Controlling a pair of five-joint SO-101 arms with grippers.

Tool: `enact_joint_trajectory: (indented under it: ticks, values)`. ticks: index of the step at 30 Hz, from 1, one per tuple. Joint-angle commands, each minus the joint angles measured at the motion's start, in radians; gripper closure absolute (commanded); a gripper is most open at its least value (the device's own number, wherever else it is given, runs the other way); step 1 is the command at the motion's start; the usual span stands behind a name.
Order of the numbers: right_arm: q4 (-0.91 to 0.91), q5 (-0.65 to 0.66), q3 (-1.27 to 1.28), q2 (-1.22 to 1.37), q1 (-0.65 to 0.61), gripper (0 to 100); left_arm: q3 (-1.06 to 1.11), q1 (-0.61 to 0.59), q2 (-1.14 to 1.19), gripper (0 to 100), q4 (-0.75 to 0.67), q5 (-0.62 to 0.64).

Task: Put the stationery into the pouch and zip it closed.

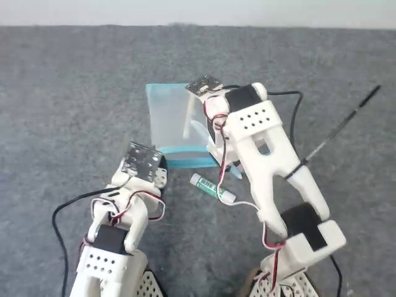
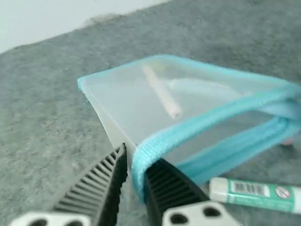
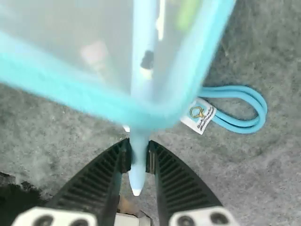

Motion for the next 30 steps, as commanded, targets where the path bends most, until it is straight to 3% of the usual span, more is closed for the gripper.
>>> enact_joint_trajectory:
  ticks: [1, 11, 17, 24, 30]
  values:
    - [0.039, -0.009, -0.074, 0.028, 0.013, 99.2, -0.001, 0.098, 0.005, 99, 0.000, -0.051]
    - [0.039, -0.008, -0.140, 0.122, 0.067, 99.2, 0.004, 0.120, 0.005, 99, 0.000, -0.058]
    - [0.038, -0.008, -0.137, 0.127, 0.116, 99.2, -0.002, 0.071, 0.005, 99, -0.005, -0.055]
    - [0.039, -0.015, -0.140, 0.101, 0.067, 98.8, -0.002, 0.074, 0.005, 99, -0.006, -0.055]
    - [0.030, -0.014, -0.141, 0.045, -0.004, 83.8, -0.002, 0.074, 0.005, 99, -0.006, -0.057]
